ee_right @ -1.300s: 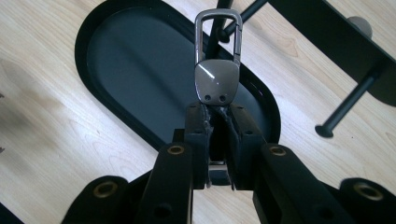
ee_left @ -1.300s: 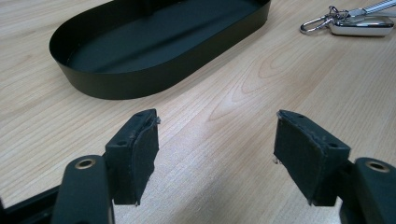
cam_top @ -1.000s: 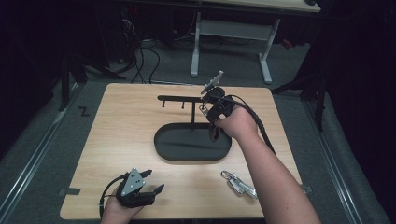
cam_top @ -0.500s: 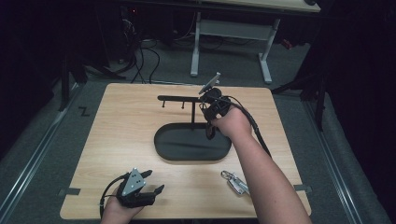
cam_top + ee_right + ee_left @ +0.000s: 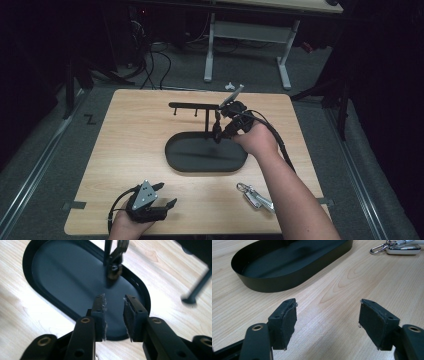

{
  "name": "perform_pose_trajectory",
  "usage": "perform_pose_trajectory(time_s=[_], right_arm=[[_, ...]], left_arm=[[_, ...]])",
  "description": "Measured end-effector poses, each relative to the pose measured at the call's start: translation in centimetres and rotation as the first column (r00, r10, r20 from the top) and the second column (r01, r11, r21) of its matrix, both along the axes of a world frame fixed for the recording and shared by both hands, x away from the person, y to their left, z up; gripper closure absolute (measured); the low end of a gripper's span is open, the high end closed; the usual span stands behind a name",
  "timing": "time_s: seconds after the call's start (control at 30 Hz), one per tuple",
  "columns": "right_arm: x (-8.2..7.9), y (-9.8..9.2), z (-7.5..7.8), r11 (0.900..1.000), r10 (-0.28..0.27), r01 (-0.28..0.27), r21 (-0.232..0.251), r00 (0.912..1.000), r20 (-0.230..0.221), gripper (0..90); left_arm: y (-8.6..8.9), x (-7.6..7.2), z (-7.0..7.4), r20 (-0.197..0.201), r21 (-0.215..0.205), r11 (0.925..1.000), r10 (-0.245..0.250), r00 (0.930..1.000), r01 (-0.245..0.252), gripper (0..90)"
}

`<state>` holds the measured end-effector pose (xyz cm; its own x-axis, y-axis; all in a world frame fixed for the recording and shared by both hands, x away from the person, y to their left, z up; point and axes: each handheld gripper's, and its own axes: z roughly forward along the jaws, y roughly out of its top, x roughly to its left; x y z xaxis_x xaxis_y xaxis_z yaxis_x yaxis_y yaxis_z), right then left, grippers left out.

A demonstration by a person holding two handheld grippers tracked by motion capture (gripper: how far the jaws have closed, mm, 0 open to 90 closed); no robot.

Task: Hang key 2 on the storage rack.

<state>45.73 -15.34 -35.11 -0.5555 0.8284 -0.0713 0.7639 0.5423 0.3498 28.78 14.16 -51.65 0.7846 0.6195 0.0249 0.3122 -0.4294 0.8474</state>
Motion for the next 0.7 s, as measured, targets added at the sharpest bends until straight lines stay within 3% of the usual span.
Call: perform_pose_trajectory(time_s=[0.23, 0.7], right_arm=[[-2.2, -2.0, -0.3, 1.0, -0.012, 0.012, 0.014, 0.9999, 0.004, 62.2], [-6.0, -6.6, -3.6, 0.999, -0.044, 0.045, 0.031, 0.998, -0.046, 50.2]], left_arm=[[-0.2, 0.0, 0.0, -0.002, 0.007, 1.0, -0.004, 1.0, 0.004, 30.9], [-0.4, 0.0, -0.2, -0.005, 0.019, 0.9998, -0.005, 1.0, 0.005, 30.9]])
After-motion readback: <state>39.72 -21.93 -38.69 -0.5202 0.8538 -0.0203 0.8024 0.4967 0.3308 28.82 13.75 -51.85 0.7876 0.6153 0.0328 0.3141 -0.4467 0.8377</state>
